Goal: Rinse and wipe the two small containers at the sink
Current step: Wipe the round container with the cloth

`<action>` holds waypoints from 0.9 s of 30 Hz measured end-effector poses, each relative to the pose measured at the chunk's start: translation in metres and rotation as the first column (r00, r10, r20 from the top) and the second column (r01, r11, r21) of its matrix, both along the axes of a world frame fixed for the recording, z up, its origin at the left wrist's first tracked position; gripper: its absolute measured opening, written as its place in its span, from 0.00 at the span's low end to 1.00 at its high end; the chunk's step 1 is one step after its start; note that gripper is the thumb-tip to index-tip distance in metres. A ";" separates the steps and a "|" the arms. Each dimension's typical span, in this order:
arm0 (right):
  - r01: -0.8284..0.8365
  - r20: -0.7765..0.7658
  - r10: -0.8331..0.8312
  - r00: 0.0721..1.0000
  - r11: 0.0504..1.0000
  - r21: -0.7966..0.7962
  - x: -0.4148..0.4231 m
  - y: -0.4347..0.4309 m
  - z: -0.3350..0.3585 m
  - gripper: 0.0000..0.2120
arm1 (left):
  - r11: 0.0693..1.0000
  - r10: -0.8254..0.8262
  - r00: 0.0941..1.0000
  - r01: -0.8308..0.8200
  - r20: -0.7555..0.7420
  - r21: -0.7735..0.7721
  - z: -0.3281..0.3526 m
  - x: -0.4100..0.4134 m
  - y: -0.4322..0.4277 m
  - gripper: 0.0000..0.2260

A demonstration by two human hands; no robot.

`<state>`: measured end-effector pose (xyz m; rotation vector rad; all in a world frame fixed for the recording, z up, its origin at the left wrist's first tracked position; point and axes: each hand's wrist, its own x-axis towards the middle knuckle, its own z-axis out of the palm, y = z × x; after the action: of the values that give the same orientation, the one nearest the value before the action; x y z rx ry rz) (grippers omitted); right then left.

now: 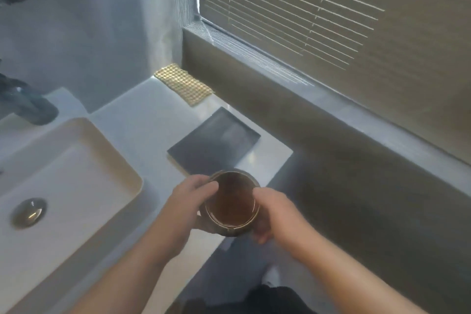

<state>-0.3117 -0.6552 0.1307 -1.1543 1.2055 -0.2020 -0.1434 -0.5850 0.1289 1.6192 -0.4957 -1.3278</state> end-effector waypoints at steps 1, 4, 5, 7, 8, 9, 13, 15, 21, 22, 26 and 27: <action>-0.013 -0.004 0.013 1.000 1.000 -0.009 -0.011 -0.011 -0.001 0.19 | 1.000 0.006 1.000 -0.006 -0.001 0.003 -0.001 -0.011 -0.010 0.11; -0.025 -0.019 0.025 1.000 0.999 -0.021 -0.037 -0.042 -0.005 0.21 | 0.999 0.038 0.999 -0.038 0.004 0.020 -0.005 -0.043 -0.041 0.09; -0.028 -0.021 0.028 0.999 0.999 -0.021 -0.044 -0.051 -0.006 0.21 | 0.998 0.053 0.999 -0.054 0.001 0.019 -0.005 -0.051 -0.049 0.09; -0.031 -0.014 0.031 0.999 1.000 -0.006 -0.053 -0.067 -0.009 0.21 | 0.996 0.086 0.996 -0.086 -0.002 0.023 -0.006 -0.063 -0.063 0.09; -0.033 -0.007 0.033 0.999 0.999 0.004 -0.056 -0.074 -0.009 0.21 | 0.995 0.098 0.995 -0.098 0.005 0.025 -0.007 -0.066 -0.068 0.10; -0.041 0.001 0.041 0.999 0.999 0.010 -0.057 -0.080 -0.011 0.20 | 0.994 0.105 0.994 -0.105 0.019 0.024 -0.007 -0.066 -0.072 0.10; -0.089 0.015 0.089 0.996 0.995 0.054 -0.053 -0.094 -0.014 0.22 | 0.992 0.109 0.991 -0.114 0.080 0.053 -0.008 -0.059 -0.085 0.09; -0.106 -0.001 0.106 0.994 0.993 0.055 -0.047 -0.101 -0.015 0.21 | 0.993 0.107 0.992 -0.111 0.073 0.047 -0.011 -0.051 -0.092 0.08; -0.177 -0.125 0.169 0.978 0.982 -0.059 -0.023 -0.133 -0.015 0.14 | 0.997 0.064 0.994 -0.066 0.089 0.026 -0.039 -0.024 -0.114 0.08; -0.193 -0.157 0.181 0.971 0.979 -0.068 -0.018 -0.138 -0.015 0.13 | 0.997 0.062 0.995 -0.064 0.078 0.033 -0.043 -0.021 -0.117 0.08; -0.229 -0.259 0.202 0.945 0.970 -0.077 0.004 -0.159 -0.023 0.11 | 0.992 0.090 0.992 -0.098 0.094 0.080 -0.059 -0.010 -0.125 0.07; -0.243 -0.273 0.212 0.938 0.966 -0.084 0.009 -0.163 -0.026 0.11 | 0.990 0.100 0.989 -0.110 0.108 0.091 -0.063 -0.008 -0.126 0.06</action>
<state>-0.3024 -0.8182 0.1047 -1.4469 1.2907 0.0599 -0.1509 -0.7114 0.0659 1.7766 -0.4065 -1.2102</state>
